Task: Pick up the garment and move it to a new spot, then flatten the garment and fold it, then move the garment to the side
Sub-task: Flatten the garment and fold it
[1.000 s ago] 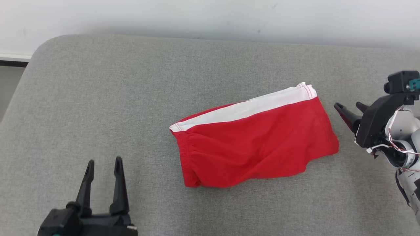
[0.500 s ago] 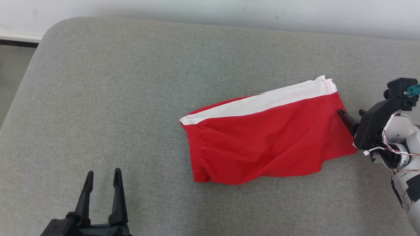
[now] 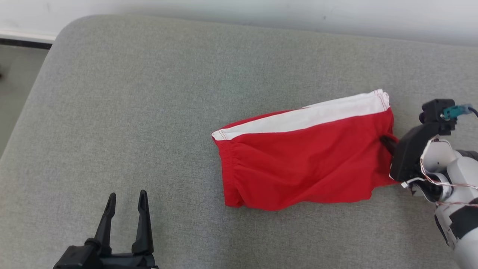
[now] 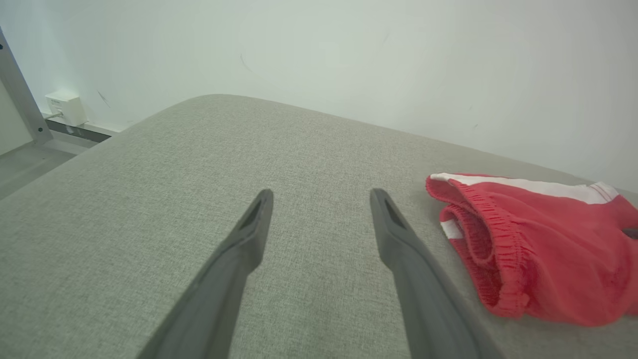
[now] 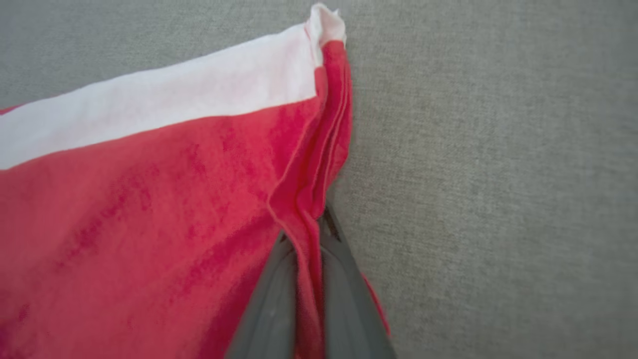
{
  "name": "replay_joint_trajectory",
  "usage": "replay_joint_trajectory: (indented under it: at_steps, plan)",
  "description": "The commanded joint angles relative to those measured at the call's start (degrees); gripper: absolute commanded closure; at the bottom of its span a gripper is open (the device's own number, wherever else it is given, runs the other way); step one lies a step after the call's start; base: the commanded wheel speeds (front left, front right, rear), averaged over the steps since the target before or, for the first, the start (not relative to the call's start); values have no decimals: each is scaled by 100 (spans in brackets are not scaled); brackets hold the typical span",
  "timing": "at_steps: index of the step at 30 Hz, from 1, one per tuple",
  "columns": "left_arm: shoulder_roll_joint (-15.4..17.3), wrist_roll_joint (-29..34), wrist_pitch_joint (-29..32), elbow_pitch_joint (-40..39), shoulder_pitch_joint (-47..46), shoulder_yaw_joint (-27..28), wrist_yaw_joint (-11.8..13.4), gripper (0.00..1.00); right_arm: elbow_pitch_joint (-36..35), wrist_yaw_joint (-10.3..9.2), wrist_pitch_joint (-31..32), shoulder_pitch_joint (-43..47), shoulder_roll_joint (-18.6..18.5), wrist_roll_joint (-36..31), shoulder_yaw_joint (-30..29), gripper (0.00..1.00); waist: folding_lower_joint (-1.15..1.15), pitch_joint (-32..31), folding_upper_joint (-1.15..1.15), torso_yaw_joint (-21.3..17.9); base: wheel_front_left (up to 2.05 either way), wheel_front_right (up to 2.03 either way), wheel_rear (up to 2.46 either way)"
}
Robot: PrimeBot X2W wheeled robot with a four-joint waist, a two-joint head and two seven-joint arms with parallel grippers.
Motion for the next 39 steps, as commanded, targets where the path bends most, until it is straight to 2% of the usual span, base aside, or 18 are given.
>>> replay_joint_trajectory:
  at_steps: [1,20,26,34,39]
  plan:
    - [-4,-4,-16,49,58,16,19,0,64,-9,-81,187,-102,-13,-51,100,0,-134,0,-65,0,0,0]
    - [-4,-70,-17,223,532,-8,41,0,-446,-9,-261,1019,-592,-266,-833,100,0,-999,0,-585,0,0,0]
    - [-4,-109,-17,256,625,-63,61,0,-1091,-9,17,1165,-738,-512,-1017,100,0,-1107,0,-672,0,0,0]
    - [-4,-184,-17,280,544,-137,64,0,-2302,-9,643,1068,-477,-655,-600,100,0,-1095,0,-648,0,0,0]
    - [-4,-225,-17,303,494,-208,35,0,-2689,-9,962,885,-276,-536,-99,100,0,-1023,0,-508,0,0,0]
